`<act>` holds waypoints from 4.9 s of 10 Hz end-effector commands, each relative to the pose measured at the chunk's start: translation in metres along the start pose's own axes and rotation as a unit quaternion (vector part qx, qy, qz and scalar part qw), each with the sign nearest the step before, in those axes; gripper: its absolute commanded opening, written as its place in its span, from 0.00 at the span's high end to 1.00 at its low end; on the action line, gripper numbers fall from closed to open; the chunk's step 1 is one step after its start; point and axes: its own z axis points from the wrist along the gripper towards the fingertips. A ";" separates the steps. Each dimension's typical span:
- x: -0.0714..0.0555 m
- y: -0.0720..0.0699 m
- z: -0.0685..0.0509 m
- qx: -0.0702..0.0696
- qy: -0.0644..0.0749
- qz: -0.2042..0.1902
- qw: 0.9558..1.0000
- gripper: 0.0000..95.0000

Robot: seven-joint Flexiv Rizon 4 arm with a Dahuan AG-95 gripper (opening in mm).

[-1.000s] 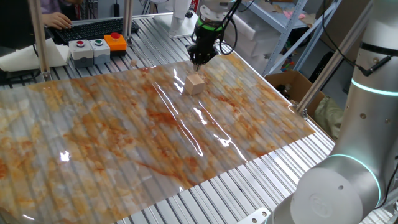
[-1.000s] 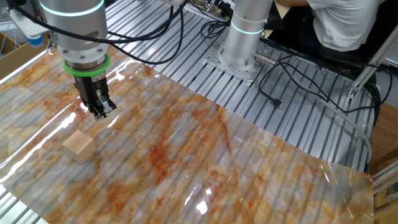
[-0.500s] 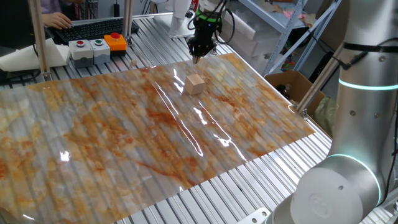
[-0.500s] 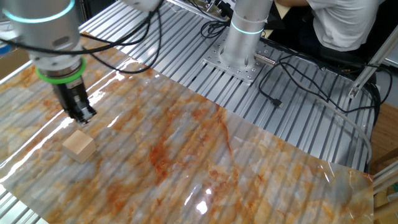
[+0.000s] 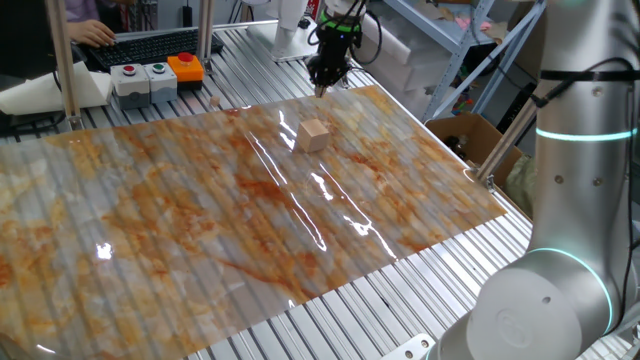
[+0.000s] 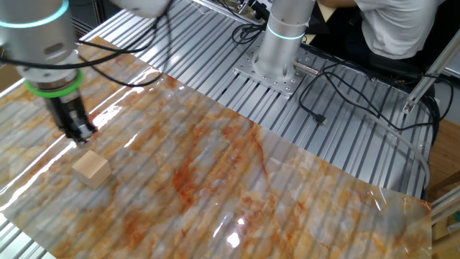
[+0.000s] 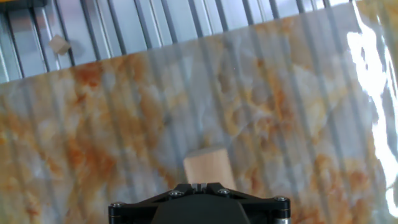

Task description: Use the gripper to push the small block from left to right

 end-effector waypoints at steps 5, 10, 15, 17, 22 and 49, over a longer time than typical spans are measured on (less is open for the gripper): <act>-0.015 -0.027 0.005 -0.006 0.003 -0.025 1.000 1.00; -0.022 -0.030 0.005 -0.012 0.001 -0.029 1.000 1.00; -0.022 -0.030 0.005 -0.011 0.003 -0.053 0.999 1.00; -0.022 -0.029 0.006 -0.012 0.003 -0.057 0.998 1.00; -0.014 -0.032 0.009 -0.011 0.006 -0.065 0.998 1.00; -0.003 -0.066 0.056 -0.027 -0.030 -0.091 0.995 1.00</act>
